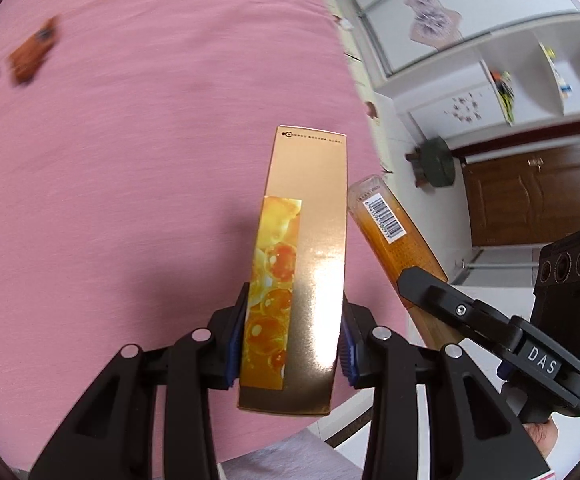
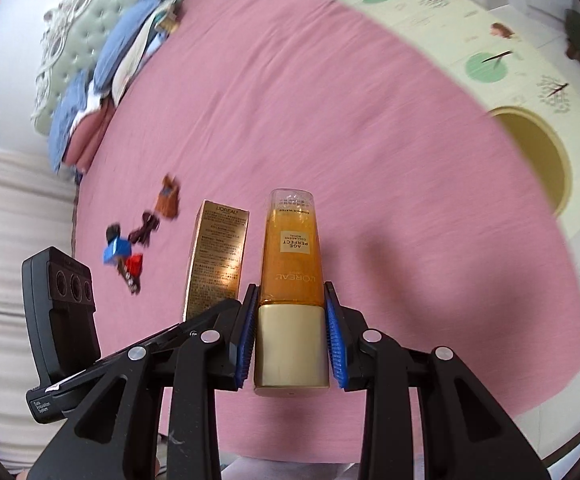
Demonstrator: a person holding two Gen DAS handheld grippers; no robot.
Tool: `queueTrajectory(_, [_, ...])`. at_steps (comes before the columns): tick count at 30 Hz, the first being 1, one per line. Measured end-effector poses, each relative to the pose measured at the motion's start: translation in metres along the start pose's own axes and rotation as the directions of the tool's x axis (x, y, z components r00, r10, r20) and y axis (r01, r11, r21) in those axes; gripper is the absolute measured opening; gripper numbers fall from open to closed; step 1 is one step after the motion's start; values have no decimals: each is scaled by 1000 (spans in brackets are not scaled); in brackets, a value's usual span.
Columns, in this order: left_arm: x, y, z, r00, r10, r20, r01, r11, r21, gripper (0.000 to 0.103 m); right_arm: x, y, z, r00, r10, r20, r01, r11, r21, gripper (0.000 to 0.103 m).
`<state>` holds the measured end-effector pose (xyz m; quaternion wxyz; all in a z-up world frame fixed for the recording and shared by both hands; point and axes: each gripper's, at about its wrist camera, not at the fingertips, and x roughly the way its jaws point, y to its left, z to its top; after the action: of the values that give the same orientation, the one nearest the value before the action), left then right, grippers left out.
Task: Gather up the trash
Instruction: 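Carry the box and bottle to the yellow bin and release the box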
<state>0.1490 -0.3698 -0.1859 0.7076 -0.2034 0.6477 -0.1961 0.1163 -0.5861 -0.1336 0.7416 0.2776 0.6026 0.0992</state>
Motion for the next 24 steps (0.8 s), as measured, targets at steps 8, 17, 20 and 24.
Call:
queueTrajectory(8, [49,-108,14,1000,-23,-22,25,994,104,38,-61,-71,30,997,-22,79,18,999,47,31])
queueTrajectory(17, [95,-183,27,997,-38,-64,47,988,150,37,-107,-146,59,993,-34,115,22,995,102,31])
queueTrajectory(20, [112,-204,36,996,-28,-81,41,984,172,37,-114,-167,72,992,-38,121,23,992,126,31])
queueTrajectory(24, [132,-220,46,994,-4,-109,27,978,208,37,-122,-195,89,989,-55,139,33,987,158,31])
